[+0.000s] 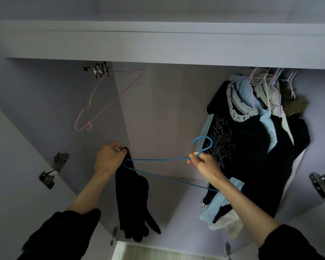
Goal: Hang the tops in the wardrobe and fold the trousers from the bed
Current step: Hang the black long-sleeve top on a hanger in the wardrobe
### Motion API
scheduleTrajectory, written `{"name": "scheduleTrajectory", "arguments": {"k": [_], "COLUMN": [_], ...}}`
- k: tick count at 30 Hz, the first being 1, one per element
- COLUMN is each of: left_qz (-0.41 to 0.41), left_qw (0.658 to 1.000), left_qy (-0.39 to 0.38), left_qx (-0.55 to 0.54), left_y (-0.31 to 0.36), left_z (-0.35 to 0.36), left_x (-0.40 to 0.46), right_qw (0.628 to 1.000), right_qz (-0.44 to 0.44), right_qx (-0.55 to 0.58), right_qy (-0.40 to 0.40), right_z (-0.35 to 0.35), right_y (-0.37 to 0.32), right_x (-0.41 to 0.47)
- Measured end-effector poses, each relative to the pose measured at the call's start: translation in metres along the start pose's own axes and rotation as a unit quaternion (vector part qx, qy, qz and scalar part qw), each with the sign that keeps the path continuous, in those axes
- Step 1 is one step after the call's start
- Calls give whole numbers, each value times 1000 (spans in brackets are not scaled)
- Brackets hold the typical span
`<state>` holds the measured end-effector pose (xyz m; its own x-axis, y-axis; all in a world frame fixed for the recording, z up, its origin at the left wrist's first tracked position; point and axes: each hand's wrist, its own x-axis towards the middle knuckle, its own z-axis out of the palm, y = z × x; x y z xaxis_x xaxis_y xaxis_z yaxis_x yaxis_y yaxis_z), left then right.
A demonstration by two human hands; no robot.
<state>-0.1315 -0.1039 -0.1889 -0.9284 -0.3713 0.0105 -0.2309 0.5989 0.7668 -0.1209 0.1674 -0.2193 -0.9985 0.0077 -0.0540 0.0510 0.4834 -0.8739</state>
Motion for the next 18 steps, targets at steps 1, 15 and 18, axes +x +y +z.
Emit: {"name": "scheduleTrajectory", "arguments": {"k": [1,15,18], "left_qz": [22,271,350], "left_qw": [999,952,920], "left_qy": [-9,-47,-59], "left_qx": [30,137,163], "left_y": [4,63,63], "left_z": [2,10,9], "left_x": [-3,-40,-39], "right_qw": [1000,988,987], "right_qz": [-12,-101,-87], "right_qx": [-10,97,118], "right_qy": [-2,62,67], "right_z": [2,33,28], "right_y": [-4,-51,-54], "right_x": [0,-11,-11]}}
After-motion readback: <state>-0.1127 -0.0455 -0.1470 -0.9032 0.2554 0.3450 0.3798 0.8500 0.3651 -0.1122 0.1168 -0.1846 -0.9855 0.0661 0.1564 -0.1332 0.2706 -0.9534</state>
